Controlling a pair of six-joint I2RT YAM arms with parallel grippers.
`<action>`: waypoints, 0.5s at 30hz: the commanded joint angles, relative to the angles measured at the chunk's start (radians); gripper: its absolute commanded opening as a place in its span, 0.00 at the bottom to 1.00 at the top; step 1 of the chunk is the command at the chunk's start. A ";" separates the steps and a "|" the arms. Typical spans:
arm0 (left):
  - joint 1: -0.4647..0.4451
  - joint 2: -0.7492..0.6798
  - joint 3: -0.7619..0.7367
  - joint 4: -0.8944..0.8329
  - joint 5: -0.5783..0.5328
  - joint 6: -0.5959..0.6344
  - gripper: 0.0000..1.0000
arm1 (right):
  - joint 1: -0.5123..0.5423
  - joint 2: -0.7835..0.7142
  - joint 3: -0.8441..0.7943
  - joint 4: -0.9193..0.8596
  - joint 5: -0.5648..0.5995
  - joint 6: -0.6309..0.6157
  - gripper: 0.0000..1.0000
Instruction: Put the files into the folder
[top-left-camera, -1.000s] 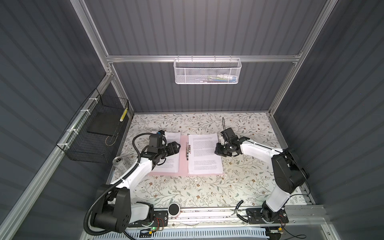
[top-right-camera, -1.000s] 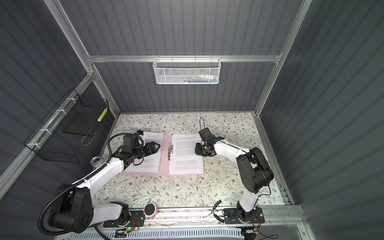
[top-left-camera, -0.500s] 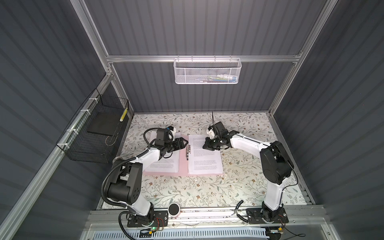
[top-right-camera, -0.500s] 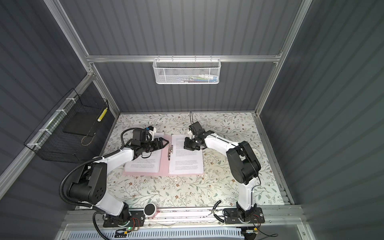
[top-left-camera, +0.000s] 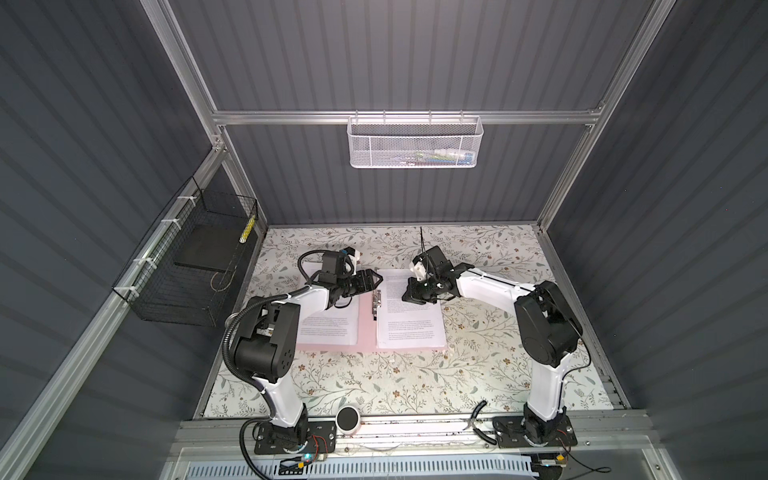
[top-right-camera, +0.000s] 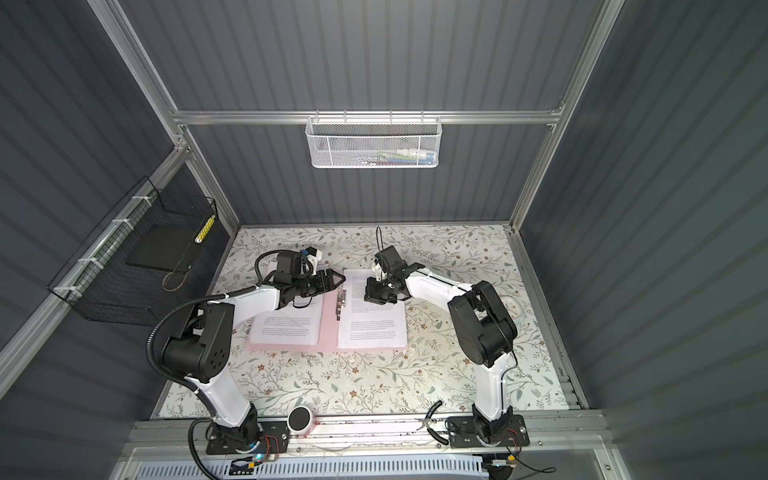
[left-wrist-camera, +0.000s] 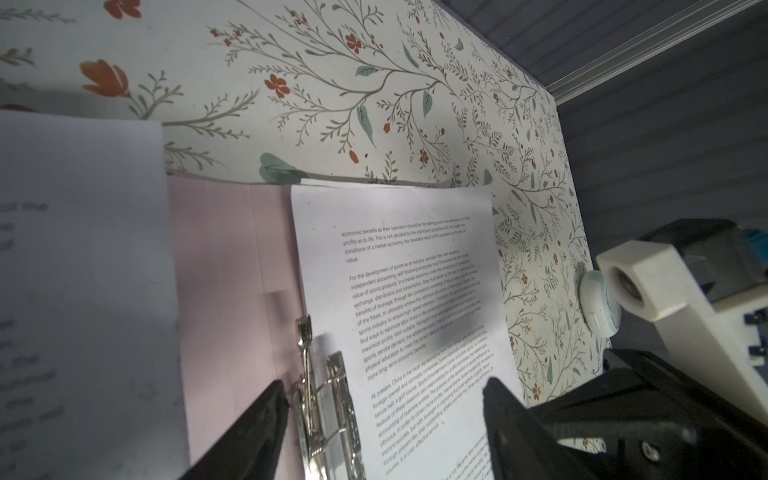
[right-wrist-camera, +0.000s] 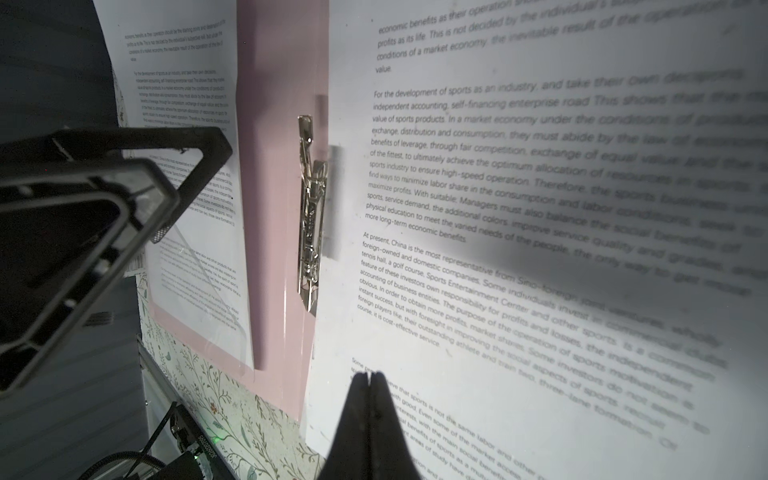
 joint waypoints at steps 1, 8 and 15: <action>-0.009 0.047 0.051 0.010 0.029 -0.001 0.75 | 0.004 0.017 -0.016 0.005 -0.011 0.008 0.00; -0.010 0.132 0.099 0.021 0.050 -0.006 0.74 | 0.005 0.011 -0.024 0.006 -0.010 0.011 0.00; -0.010 0.173 0.107 0.038 0.059 -0.011 0.73 | 0.005 0.003 -0.024 0.006 -0.006 0.012 0.00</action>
